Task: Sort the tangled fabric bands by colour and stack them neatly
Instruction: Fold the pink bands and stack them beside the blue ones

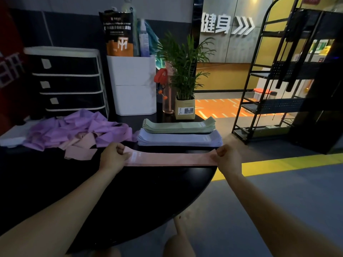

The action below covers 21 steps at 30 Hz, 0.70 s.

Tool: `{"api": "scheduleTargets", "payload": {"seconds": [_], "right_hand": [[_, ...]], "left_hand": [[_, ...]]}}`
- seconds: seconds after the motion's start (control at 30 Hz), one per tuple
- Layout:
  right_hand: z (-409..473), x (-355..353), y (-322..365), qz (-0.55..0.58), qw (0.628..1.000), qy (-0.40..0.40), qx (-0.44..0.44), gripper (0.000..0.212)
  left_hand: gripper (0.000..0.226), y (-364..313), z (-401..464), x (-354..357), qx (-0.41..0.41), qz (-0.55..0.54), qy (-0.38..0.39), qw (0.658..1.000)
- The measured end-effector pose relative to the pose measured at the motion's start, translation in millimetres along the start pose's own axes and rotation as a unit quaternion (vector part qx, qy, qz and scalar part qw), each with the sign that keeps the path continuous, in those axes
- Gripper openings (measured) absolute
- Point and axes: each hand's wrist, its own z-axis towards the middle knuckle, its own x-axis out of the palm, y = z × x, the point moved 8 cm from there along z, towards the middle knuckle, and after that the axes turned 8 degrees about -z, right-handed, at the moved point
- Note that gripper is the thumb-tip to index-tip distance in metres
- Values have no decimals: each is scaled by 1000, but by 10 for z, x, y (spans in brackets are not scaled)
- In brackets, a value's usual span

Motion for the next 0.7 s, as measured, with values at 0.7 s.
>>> {"api": "scheduleTargets", "payload": {"seconds": [0.7], "right_hand": [[-631,794,930,-152,943,105,-276,43]], "left_hand": [[36,96,-99,-7,60,-42,11,997]]}}
